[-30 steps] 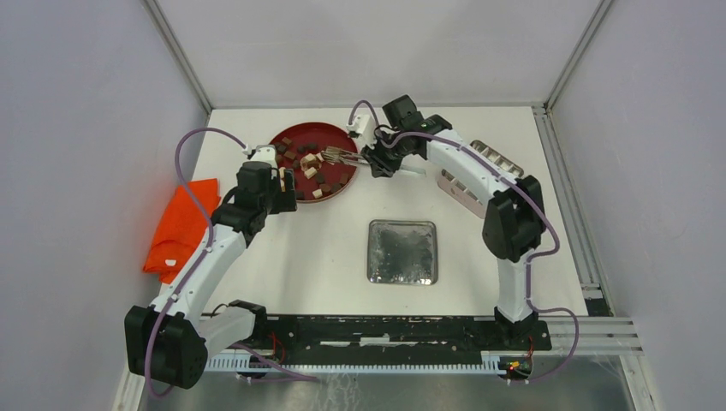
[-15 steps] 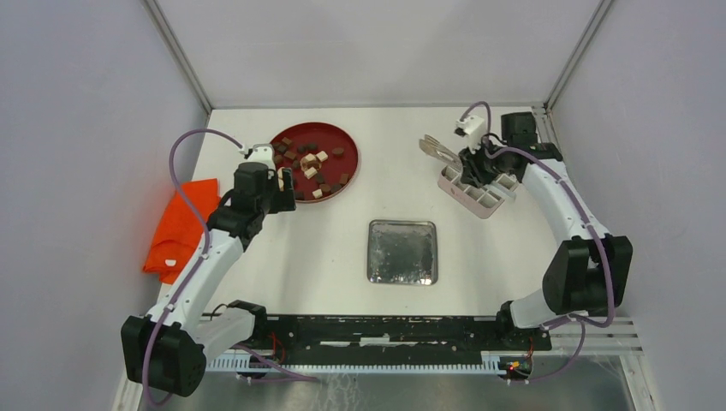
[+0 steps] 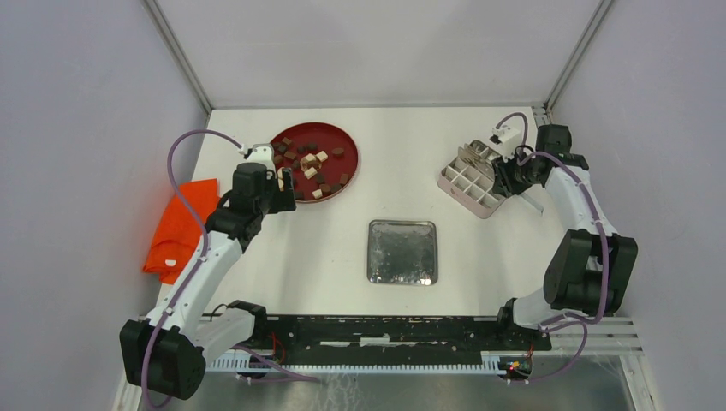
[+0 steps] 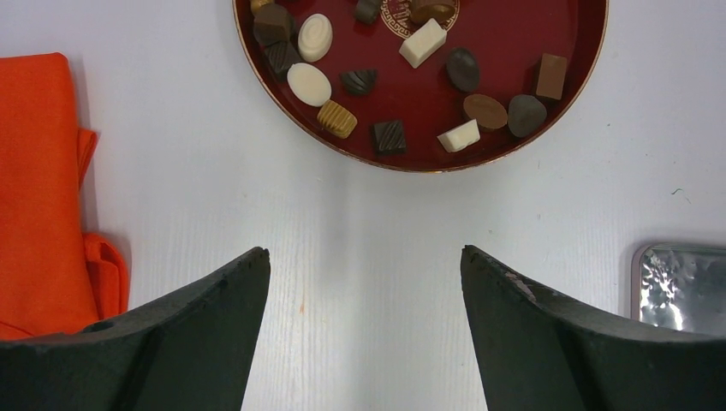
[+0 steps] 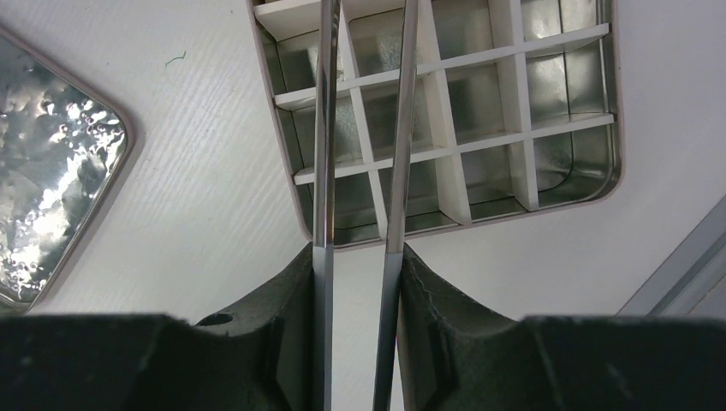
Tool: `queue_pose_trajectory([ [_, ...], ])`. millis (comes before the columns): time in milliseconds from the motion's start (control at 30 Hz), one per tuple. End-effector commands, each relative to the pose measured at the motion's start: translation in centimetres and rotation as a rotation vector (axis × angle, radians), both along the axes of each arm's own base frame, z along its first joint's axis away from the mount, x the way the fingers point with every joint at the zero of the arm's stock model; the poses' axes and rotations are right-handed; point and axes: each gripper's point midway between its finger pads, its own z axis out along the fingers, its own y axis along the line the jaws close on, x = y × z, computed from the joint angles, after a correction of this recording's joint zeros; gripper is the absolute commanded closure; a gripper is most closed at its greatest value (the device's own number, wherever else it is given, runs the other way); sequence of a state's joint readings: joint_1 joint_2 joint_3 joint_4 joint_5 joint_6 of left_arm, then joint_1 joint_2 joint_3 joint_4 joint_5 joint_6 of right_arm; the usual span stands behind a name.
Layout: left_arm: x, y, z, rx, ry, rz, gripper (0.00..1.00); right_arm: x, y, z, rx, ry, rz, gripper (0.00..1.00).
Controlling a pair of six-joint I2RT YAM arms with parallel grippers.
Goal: Pack the chocolate
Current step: Place the fake chocolate in the packing box.
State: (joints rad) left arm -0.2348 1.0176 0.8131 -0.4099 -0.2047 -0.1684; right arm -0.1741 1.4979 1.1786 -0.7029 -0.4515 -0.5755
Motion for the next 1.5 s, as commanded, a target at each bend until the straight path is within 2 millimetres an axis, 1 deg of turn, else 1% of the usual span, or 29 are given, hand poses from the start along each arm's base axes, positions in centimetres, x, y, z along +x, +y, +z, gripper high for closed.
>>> queue_pose_trajectory([
  [0,0.5,-0.1,1.3,0.002,-0.051,-0.022,0.13,0.8,0.2,-0.2,0.005,-0.030,0.033,0.96],
  [233,0.4,0.0,1.5,0.004,-0.055,-0.018,0.13,1.1,0.4,-1.3,0.026,0.006,0.037,0.93],
  [433,0.5,0.0,1.3,0.004,-0.051,-0.021,0.13,1.4,0.5,-1.6,0.039,0.012,0.039,0.90],
  [567,0.5,0.0,1.3,0.005,-0.051,-0.019,0.13,1.8,0.5,-1.8,0.038,0.016,0.037,0.86],
  [733,0.5,0.0,1.3,0.006,-0.049,-0.019,0.13,1.8,0.3,-2.4,0.035,0.026,0.033,0.80],
  [867,0.5,0.0,1.2,0.007,-0.046,-0.020,0.13,2.0,0.2,-1.9,0.029,0.012,0.031,0.74],
  [1100,0.5,0.0,1.2,0.007,-0.047,-0.022,0.13,2.5,0.1,-1.3,0.025,-0.001,0.026,0.71],
  [1300,0.5,0.0,1.3,0.007,-0.049,-0.021,0.13,2.7,0.1,-0.8,0.024,-0.013,0.024,0.66],
  [1467,0.5,0.0,1.3,0.006,-0.049,-0.021,0.13,2.8,0.0,-0.8,0.023,-0.011,0.023,0.64],
])
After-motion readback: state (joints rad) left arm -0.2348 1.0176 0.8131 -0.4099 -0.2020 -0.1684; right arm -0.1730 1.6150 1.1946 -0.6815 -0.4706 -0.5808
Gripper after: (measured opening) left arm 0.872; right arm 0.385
